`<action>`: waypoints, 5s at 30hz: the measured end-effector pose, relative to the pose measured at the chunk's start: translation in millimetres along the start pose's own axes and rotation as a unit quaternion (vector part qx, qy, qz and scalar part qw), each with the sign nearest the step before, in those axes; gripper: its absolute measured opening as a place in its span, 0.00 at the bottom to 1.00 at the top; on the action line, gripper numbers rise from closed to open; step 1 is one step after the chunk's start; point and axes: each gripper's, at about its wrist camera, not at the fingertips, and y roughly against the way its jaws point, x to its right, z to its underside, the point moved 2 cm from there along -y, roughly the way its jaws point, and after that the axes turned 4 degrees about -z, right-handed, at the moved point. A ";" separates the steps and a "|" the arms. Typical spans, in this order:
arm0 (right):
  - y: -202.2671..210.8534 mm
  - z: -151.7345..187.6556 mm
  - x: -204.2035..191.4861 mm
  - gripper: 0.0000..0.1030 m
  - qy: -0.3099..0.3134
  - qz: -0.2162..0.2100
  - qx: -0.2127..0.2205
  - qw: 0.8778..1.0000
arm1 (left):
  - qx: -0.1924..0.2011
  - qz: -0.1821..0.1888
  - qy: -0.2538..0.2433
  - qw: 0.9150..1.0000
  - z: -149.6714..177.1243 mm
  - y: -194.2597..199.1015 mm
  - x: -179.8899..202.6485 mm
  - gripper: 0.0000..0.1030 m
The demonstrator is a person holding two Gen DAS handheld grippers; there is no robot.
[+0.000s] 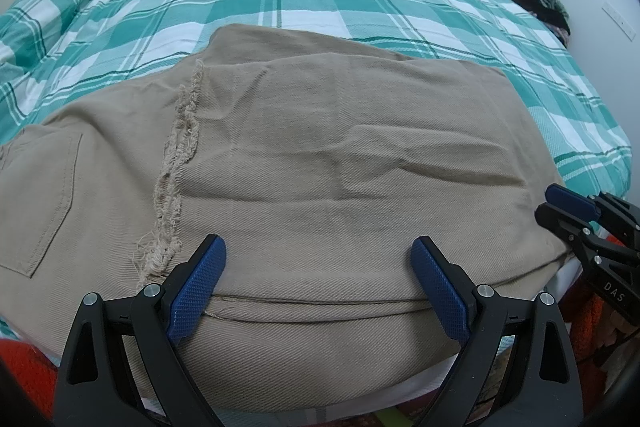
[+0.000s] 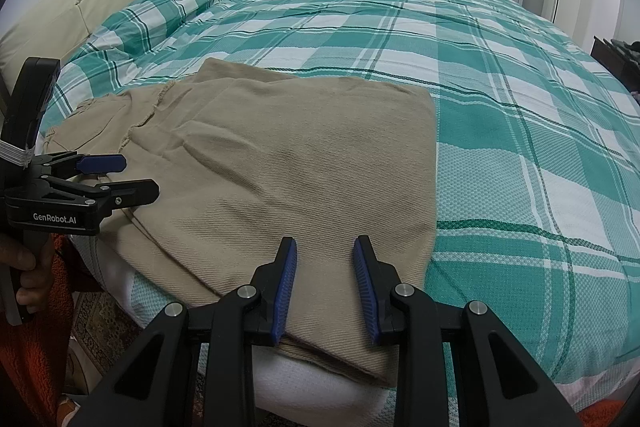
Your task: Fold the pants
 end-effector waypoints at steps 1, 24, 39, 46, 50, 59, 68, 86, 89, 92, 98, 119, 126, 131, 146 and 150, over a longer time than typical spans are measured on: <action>0.0 -0.2 0.1 0.29 0.000 0.000 0.000 1.000 | 0.000 0.000 0.000 1.000 0.0 0.2 0.0 0.92; 0.8 -6.2 -2.7 0.31 0.000 0.008 -0.012 1.000 | 0.001 0.003 0.003 1.000 -2.0 0.5 3.4 0.93; -0.2 -20.0 -8.3 0.63 -0.054 -0.033 -0.023 0.998 | 0.026 0.138 0.194 0.971 -16.6 85.8 -117.2 0.87; -0.7 -21.3 -6.6 0.70 -0.058 -0.045 -0.016 0.997 | 0.073 0.160 0.433 0.884 37.3 138.3 -282.9 0.84; -4.1 -16.9 -14.1 0.77 -0.046 -0.040 -0.013 0.998 | 0.056 0.140 0.484 0.862 64.2 128.0 -318.7 0.65; -5.0 -17.9 -14.5 0.78 -0.047 -0.044 -0.013 0.998 | 0.019 0.140 0.497 0.856 63.3 75.3 -322.7 0.54; -6.1 -17.7 -14.7 0.79 -0.046 -0.041 -0.013 0.998 | 0.029 0.133 0.513 0.848 65.4 58.9 -339.4 0.26; -6.6 -17.5 -16.2 0.82 -0.042 -0.034 -0.015 0.998 | 0.035 0.091 0.513 0.853 92.5 83.3 -348.0 0.44; -7.0 -17.9 -16.3 0.82 -0.041 -0.033 -0.014 0.999 | 0.071 0.087 0.529 0.841 98.2 100.8 -359.7 0.68; -7.8 -18.0 -16.6 0.84 -0.041 -0.034 -0.013 0.999 | 0.063 0.096 0.531 0.840 94.6 97.0 -363.5 0.68; -10.2 -19.1 -18.7 0.88 -0.038 -0.030 -0.013 0.999 | 0.023 0.092 0.532 0.841 83.0 56.6 -356.5 0.68; -8.9 -115.6 -104.1 0.58 -0.004 -0.191 -0.030 0.981 | 0.112 0.130 0.520 0.836 81.0 59.3 -344.0 0.54; -116.6 -180.4 -172.8 0.26 0.043 -0.195 -0.122 0.972 | 0.112 0.096 0.481 0.864 72.7 59.2 -333.8 0.22; -198.5 -193.4 -172.2 0.21 0.042 -0.123 -0.199 0.971 | 0.109 0.117 0.494 0.855 77.4 54.4 -341.1 0.21; -233.3 -216.6 -128.1 0.15 -0.105 -0.121 -0.162 0.974 | 0.108 0.128 0.501 0.849 77.2 50.0 -341.6 0.21; -203.2 -227.6 -131.5 0.18 -0.103 -0.138 -0.111 0.979 | 0.109 0.128 0.503 0.848 77.2 49.5 -341.6 0.21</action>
